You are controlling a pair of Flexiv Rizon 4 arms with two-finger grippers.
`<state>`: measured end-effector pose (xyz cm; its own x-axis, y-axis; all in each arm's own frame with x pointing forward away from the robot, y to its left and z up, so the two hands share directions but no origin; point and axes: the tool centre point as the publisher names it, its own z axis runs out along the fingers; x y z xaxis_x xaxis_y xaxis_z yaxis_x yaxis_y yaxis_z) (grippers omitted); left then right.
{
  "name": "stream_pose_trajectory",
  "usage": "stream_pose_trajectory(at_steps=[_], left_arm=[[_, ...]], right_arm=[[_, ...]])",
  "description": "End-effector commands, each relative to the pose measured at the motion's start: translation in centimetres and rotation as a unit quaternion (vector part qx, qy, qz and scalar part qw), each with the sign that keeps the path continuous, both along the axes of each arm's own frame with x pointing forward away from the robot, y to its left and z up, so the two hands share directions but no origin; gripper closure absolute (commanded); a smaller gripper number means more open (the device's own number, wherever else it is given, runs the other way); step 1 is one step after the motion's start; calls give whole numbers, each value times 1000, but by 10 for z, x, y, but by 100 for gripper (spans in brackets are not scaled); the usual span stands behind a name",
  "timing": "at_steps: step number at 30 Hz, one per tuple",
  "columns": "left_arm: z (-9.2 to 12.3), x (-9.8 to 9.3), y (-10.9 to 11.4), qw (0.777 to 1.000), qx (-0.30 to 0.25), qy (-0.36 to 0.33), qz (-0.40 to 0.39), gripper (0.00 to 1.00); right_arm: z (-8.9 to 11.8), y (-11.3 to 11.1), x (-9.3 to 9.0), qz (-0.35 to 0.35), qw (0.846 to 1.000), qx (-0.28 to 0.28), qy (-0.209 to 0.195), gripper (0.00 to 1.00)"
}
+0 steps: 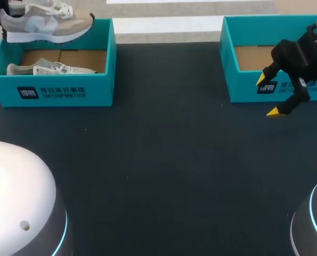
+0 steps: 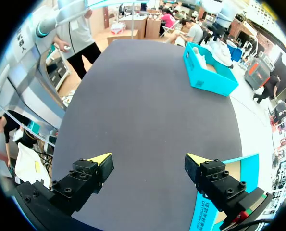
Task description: Take the shoe out of the shoebox, open the shoe tongue, remove and reinsert the insole, then place the shoe into the shoebox
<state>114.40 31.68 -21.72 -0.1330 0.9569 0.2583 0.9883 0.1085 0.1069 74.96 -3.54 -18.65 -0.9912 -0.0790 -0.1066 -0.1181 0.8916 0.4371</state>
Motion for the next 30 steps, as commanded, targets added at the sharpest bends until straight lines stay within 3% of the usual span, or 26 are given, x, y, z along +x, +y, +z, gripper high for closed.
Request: stream_pose_trajectory(at_steps=[1, 18, 30], left_arm=[[-19, 3, -3, 1000, 1, 3, -7, 100], [-66, 6, -6, 1000, 5, -18, -6, 100], [-90, 29, -14, 999, 4, -33, 4, 100]], right_arm=[[0, 1, 1, 0, 1000, -2, 1, 0], [0, 1, 1, 0, 1000, -2, 1, 0], [0, 1, 1, 0, 1000, -2, 1, 0]])
